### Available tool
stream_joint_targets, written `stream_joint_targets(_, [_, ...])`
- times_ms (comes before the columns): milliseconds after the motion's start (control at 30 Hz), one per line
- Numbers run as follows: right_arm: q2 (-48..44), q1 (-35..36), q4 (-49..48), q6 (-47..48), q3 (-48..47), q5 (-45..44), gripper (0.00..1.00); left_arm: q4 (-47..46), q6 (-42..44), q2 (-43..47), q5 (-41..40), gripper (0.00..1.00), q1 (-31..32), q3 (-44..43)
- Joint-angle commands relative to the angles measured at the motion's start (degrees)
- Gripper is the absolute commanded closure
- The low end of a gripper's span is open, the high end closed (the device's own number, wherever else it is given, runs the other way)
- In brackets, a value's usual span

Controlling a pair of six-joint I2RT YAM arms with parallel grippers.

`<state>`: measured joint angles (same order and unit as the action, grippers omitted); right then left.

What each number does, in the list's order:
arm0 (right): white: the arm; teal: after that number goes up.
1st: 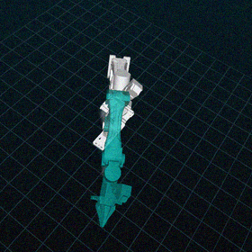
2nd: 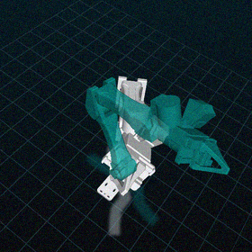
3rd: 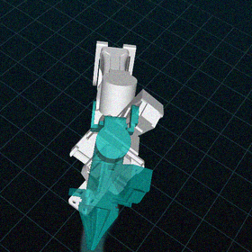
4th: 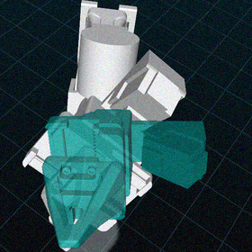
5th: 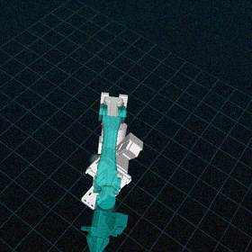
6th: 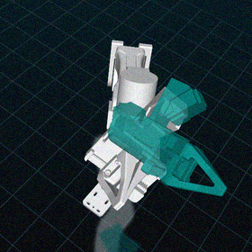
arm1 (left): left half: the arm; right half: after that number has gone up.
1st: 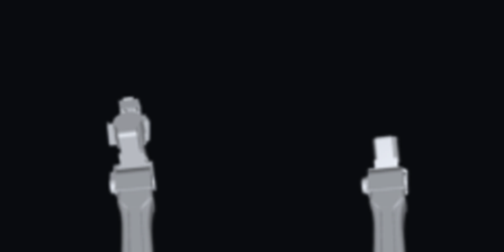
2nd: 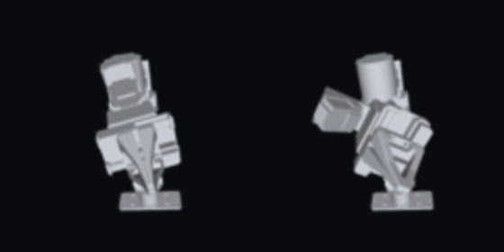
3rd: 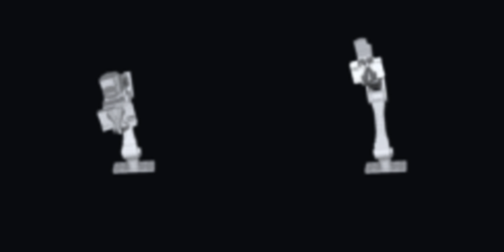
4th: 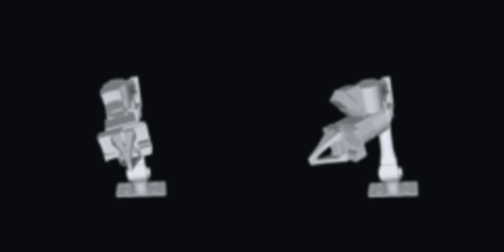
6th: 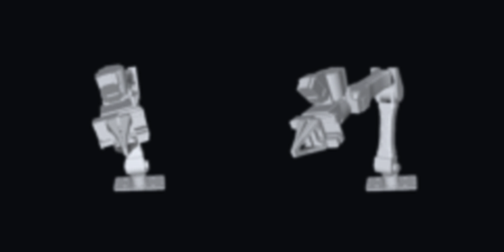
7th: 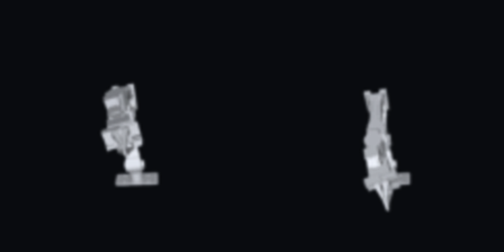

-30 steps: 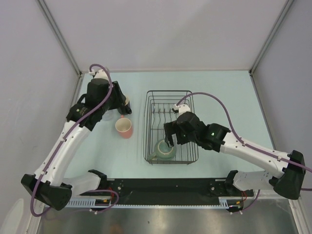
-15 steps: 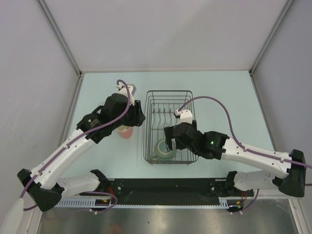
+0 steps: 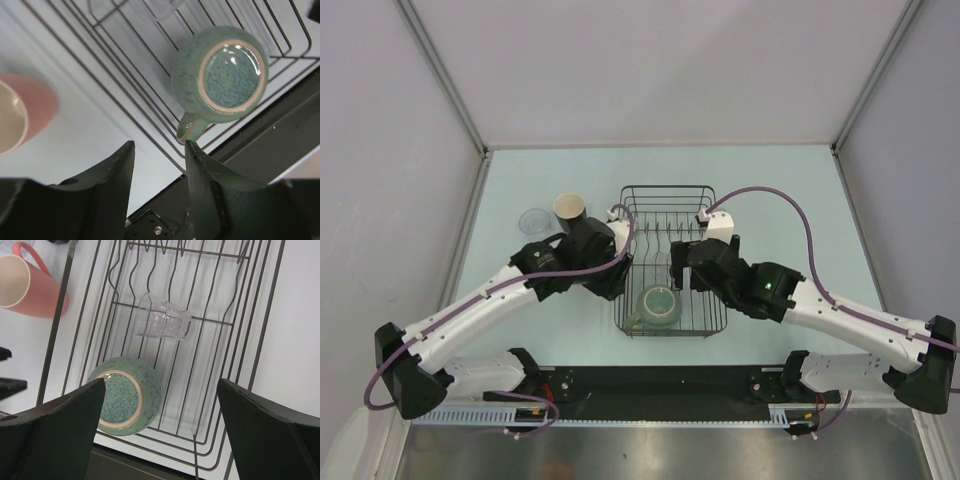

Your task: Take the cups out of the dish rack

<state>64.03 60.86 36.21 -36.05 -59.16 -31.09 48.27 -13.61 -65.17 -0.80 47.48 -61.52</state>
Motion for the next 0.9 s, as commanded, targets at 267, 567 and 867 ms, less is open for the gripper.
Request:
stream_joint_targets(267, [0.3,-0.2,-3.2,-1.1,1.1,-0.5,0.01,-3.5,4.2,-2.9,5.5,0.50,9.3,1.4])
stream_joint_targets(567, [-2.2,-0.8,-3.4,-0.6,2.6,-0.9,0.00,-10.9,3.9,-10.0,6.4,0.51,10.3,8.5])
stream_joint_targets(867, [-4.7,-1.8,-2.3,-0.2,3.9,-0.9,0.00,-15.8,3.1,-16.6,10.2,0.52,10.3,9.7])
